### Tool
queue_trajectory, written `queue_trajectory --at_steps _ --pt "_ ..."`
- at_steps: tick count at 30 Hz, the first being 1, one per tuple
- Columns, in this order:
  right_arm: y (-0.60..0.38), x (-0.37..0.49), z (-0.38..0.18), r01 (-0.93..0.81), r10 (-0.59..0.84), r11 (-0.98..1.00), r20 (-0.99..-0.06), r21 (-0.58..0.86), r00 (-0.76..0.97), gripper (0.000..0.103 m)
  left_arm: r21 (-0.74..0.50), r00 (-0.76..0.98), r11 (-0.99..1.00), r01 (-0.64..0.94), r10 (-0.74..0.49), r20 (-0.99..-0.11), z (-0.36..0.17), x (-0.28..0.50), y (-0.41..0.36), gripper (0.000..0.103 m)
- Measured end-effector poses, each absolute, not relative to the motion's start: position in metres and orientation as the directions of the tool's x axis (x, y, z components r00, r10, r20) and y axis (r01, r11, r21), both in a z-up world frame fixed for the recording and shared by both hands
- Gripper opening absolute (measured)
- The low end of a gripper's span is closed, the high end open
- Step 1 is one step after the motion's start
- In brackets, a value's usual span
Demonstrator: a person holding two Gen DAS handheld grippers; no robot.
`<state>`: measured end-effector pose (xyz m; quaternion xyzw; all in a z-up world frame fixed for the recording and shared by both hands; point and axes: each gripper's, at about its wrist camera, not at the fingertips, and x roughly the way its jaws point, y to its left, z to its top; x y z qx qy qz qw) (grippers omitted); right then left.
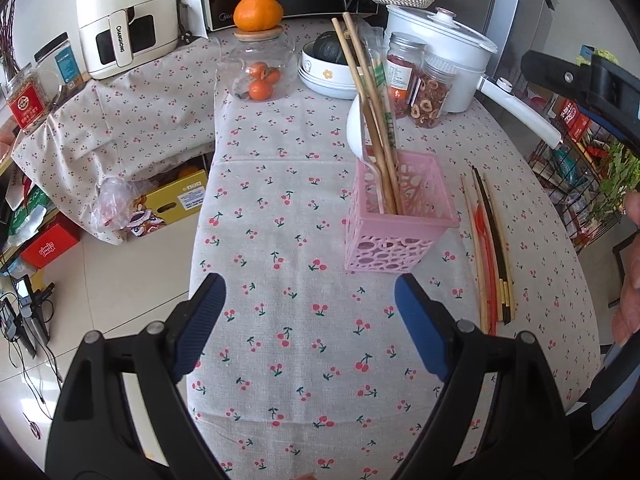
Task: Organize utensils
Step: 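Open the right tool to drop the wooden chopstick into the pink holder, then lower the right tool to the loose utensils and grasp a wooden chopstick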
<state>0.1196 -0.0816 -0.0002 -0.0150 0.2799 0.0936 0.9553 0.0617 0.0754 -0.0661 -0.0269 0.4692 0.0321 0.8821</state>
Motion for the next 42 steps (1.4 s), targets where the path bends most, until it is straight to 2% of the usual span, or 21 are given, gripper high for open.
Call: queue_trajectory --at_steps 10,21,26,30,32,34,38,42 --pt "-0.120 0.145 -0.032 -0.144 0.105 0.989 -0.649 -0.008 0.754 0.090 -0.001 0.543 0.999 -0.037 0.020 -0.839 -0.075 0.069 0.047 0.087" --pt "-0.171 0.216 -0.118 -0.085 0.146 0.989 -0.884 0.121 0.445 0.090 0.016 0.504 1.000 -0.010 0.019 -0.864 -0.089 0.079 0.030 0.087" --pt "-0.185 0.236 -0.153 -0.046 0.129 0.992 -0.930 0.121 0.343 0.090 0.008 0.490 1.000 0.001 0.006 -0.872 -0.093 0.078 0.026 0.087" --pt "-0.198 0.246 -0.167 0.000 0.115 0.993 -0.938 0.121 0.326 0.090 0.001 0.480 1.000 0.023 -0.010 -0.877 -0.095 0.076 0.022 0.087" --pt "-0.201 0.249 -0.171 0.014 0.104 0.993 -0.939 0.115 0.328 0.086 -0.003 0.474 0.999 0.032 -0.018 -0.880 -0.097 0.076 0.021 0.087" --pt "-0.202 0.253 -0.175 0.020 0.096 0.994 -0.942 0.108 0.321 0.072 -0.008 0.470 0.999 0.038 -0.025 -0.882 -0.098 0.075 0.020 0.087" --pt "-0.201 0.256 -0.174 0.014 0.089 0.995 -0.933 0.099 0.349 0.062 -0.013 0.468 0.999 0.048 -0.034 -0.883 -0.098 0.076 0.018 0.087" --pt "-0.207 0.260 -0.170 0.040 0.112 0.990 -0.930 0.134 0.350 0.037 -0.016 0.466 0.998 0.057 -0.041 -0.884 -0.098 0.076 0.015 0.087"
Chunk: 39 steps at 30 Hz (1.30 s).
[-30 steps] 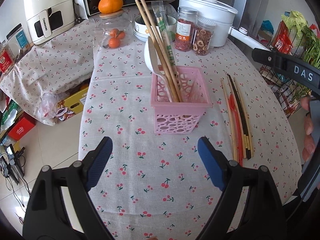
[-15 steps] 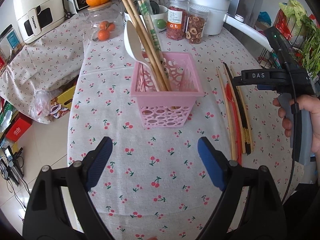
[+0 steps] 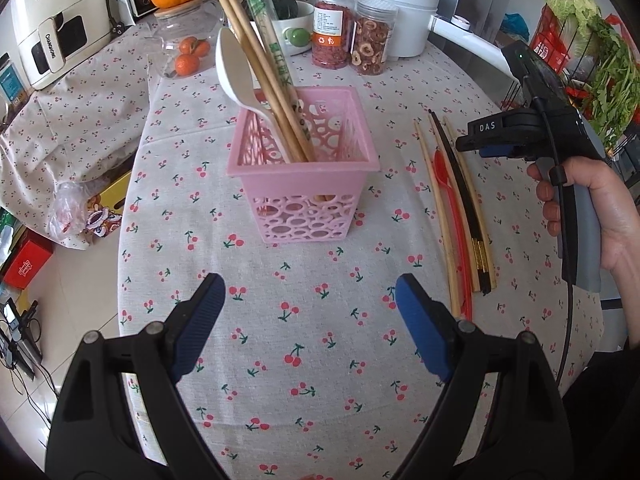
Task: Organize utensils
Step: 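Lower the right tool to the loose utensils and grasp a wooden chopstick, then grasp another wooden chopstick with the left tool while the right tool lifts its chopstick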
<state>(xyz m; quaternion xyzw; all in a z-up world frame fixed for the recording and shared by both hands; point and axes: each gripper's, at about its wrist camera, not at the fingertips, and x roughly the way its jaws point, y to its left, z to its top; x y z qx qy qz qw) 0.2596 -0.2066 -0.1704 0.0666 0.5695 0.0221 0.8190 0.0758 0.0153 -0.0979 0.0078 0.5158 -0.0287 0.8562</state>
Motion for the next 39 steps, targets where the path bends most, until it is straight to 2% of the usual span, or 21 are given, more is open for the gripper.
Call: queue_trajectory --at_steps 5,10,11,13,16,19,21,26,34,39 --pt "-0.206 0.265 -0.175 0.019 0.139 0.988 -0.932 0.155 0.334 0.033 -0.024 0.464 0.997 0.074 -0.056 -0.884 -0.099 0.075 0.010 0.087" --pt "-0.180 0.256 -0.176 -0.096 0.037 0.995 -0.939 0.005 0.341 0.030 -0.035 0.467 0.994 0.104 -0.080 -0.881 -0.098 0.073 0.001 0.087" --pt "-0.180 0.255 -0.175 -0.105 0.046 0.994 -0.944 0.012 0.328 0.028 -0.040 0.467 0.993 0.111 -0.087 -0.880 -0.098 0.073 -0.002 0.087" --pt "-0.188 0.254 -0.175 -0.099 0.066 0.994 -0.951 0.038 0.303 0.011 -0.060 0.458 0.990 0.126 -0.112 -0.882 -0.099 0.072 -0.008 0.087" --pt "-0.206 0.250 -0.176 -0.074 0.131 0.991 -0.953 0.115 0.273 0.007 -0.097 0.440 0.986 0.139 -0.149 -0.885 -0.101 0.073 -0.019 0.084" --pt "-0.222 0.243 -0.175 -0.059 0.184 0.983 -0.950 0.174 0.254 0.006 -0.118 0.424 0.977 0.175 -0.183 -0.887 -0.101 0.075 -0.038 0.072" --pt "-0.232 0.236 -0.172 -0.055 0.200 0.980 -0.945 0.193 0.260 0.006 -0.122 0.412 0.971 0.207 -0.200 -0.889 -0.102 0.079 -0.053 0.057" --pt "-0.264 0.217 -0.153 -0.036 0.258 0.965 -0.921 0.259 0.293 0.007 -0.192 0.368 0.961 0.199 -0.255 -0.894 -0.106 0.117 -0.084 0.036" --pt "-0.294 0.204 -0.138 -0.023 0.312 0.947 -0.895 0.321 0.320 0.007 -0.154 0.344 0.987 0.051 -0.163 -0.925 -0.130 0.206 -0.097 0.020" --pt "-0.296 0.207 -0.142 -0.017 0.341 0.935 -0.889 0.353 0.306 0.007 -0.101 0.327 0.995 0.020 -0.102 -0.939 -0.148 0.234 -0.106 0.013"
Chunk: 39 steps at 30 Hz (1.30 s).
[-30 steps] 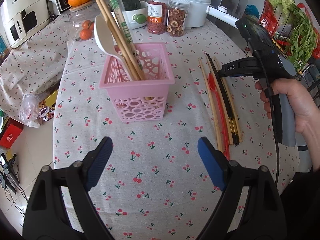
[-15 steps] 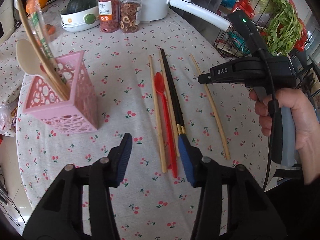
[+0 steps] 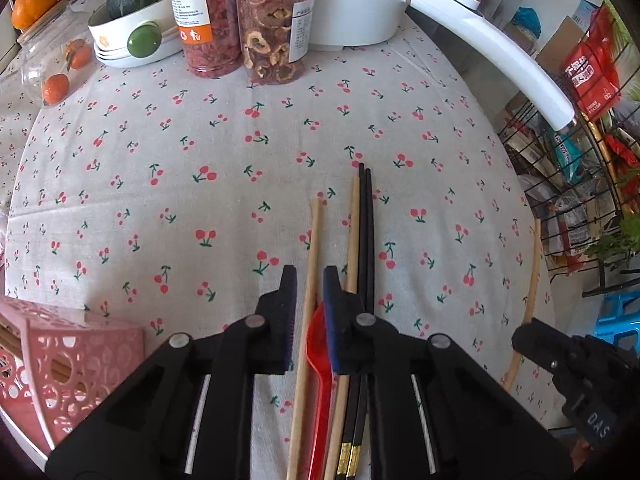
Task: Organize utensils
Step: 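Grasp another wooden chopstick with the left tool while the right tool lifts its chopstick, then carry both wooden chopsticks over the pink holder and drop them in with both tools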
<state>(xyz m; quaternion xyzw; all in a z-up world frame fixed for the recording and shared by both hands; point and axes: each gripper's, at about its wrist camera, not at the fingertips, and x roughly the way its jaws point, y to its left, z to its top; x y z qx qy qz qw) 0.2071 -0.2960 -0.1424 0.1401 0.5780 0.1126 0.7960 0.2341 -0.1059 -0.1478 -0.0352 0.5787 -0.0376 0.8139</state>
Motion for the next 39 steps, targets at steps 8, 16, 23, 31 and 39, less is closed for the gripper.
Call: queue_trajectory --at_steps 8,16,23,31,39 --pt "-0.292 0.207 -0.140 -0.020 0.357 0.929 -0.882 0.369 0.309 0.007 -0.042 0.282 0.997 0.063 -0.059 -0.958 -0.164 0.248 -0.122 0.011" --pt "-0.289 0.195 -0.125 -0.025 0.366 0.923 -0.860 0.383 0.354 0.007 -0.036 0.352 0.991 0.126 -0.078 -0.933 -0.133 0.212 -0.117 0.006" --pt "-0.270 0.169 -0.098 -0.067 0.373 0.922 -0.827 0.382 0.420 0.007 -0.030 0.495 0.974 0.225 -0.141 -0.858 -0.068 0.148 -0.092 0.006" --pt "-0.241 0.130 -0.068 -0.145 0.400 0.914 -0.781 0.380 0.479 0.007 -0.099 0.615 0.960 0.260 -0.244 -0.749 -0.031 0.081 -0.045 0.006" --pt "-0.201 0.105 -0.020 -0.282 0.442 0.897 -0.702 0.341 0.558 0.007 -0.152 0.793 0.961 0.232 -0.278 -0.542 0.021 0.038 0.000 0.006"
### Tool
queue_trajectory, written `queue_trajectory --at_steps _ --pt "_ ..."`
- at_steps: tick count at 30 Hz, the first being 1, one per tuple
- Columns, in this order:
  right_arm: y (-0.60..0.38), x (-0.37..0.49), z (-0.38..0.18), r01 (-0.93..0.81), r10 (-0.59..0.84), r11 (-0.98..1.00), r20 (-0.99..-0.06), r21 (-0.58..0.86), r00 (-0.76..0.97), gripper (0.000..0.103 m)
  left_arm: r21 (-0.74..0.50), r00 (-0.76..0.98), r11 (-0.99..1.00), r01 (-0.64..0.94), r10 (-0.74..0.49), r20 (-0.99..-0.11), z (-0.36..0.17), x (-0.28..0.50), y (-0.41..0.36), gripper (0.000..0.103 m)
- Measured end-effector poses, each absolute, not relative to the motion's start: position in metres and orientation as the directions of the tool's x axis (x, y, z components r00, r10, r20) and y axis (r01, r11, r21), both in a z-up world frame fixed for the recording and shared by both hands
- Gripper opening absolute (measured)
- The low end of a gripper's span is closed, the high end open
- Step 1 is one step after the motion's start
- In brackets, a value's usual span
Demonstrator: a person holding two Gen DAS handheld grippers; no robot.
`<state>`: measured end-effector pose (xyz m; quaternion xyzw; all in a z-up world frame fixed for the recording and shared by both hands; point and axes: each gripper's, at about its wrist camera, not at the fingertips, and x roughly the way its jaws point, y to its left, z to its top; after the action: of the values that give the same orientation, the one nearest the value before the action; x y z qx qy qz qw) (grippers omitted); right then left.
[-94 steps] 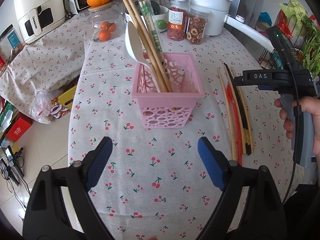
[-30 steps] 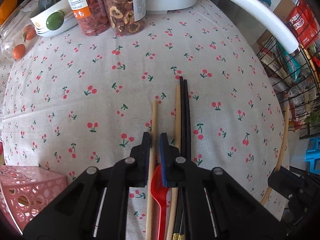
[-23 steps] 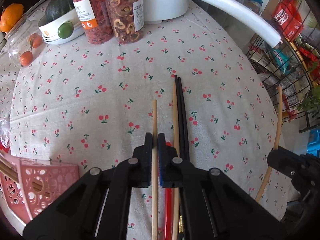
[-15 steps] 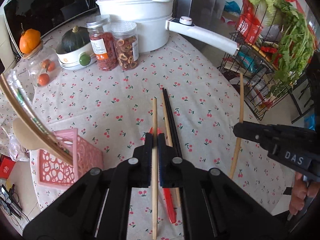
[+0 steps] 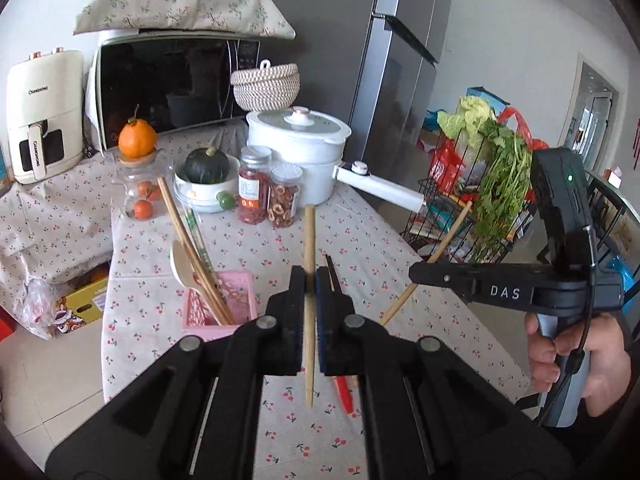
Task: Organize utensils
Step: 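Carry both wooden chopsticks over the pink holder and drop them in with both tools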
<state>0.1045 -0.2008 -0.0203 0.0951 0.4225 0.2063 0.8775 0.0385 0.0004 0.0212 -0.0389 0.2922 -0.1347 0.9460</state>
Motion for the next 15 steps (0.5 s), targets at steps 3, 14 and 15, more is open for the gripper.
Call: queue_trajectory --at_steps 3,14,15 --pt "-0.190 0.100 -0.002 -0.319 0.457 0.889 -0.666 0.328 0.589 0.007 -0.167 0.848 0.963 0.214 -0.268 -0.458 0.044 0.027 0.017 0.006" --pt "-0.164 0.101 0.038 -0.368 0.499 0.866 -0.560 0.338 0.661 0.007 -0.197 0.954 0.973 0.118 -0.166 -0.250 0.075 0.025 0.062 0.006" --pt "-0.161 0.103 0.038 -0.369 0.501 0.865 -0.557 0.339 0.663 0.007 -0.187 0.958 0.975 0.119 -0.162 -0.236 0.073 0.028 0.063 0.006"
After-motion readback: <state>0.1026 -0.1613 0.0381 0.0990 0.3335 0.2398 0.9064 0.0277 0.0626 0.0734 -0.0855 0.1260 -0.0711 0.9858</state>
